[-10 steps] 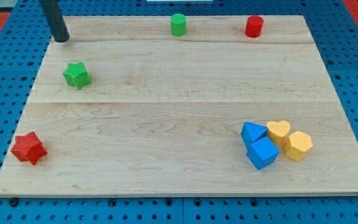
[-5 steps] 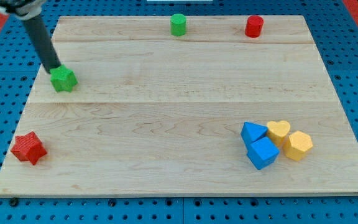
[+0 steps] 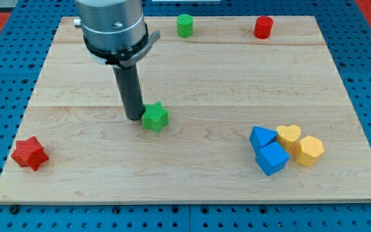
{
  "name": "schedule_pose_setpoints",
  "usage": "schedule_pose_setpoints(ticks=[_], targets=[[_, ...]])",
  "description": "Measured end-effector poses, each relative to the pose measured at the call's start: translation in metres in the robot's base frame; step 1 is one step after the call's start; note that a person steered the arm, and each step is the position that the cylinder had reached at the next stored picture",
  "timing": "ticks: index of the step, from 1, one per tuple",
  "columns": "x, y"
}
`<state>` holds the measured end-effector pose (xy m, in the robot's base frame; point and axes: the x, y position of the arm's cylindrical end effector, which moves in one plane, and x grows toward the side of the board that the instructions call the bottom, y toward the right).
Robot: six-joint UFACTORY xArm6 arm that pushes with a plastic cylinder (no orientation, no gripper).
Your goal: Push the green star towards the bottom center
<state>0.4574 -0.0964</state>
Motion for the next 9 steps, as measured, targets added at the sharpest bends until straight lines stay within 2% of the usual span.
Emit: schedule_pose_setpoints(ticks=[1, 2, 3, 4, 5, 6, 7, 8, 9], targets=[[-0.012, -0.006], [-0.050, 0.016], [-0.014, 0.054], [0.031, 0.062], [0.040, 0.058], [0.007, 0.039], [0.051, 0.011], [0.073, 0.015], [0.073, 0.022]])
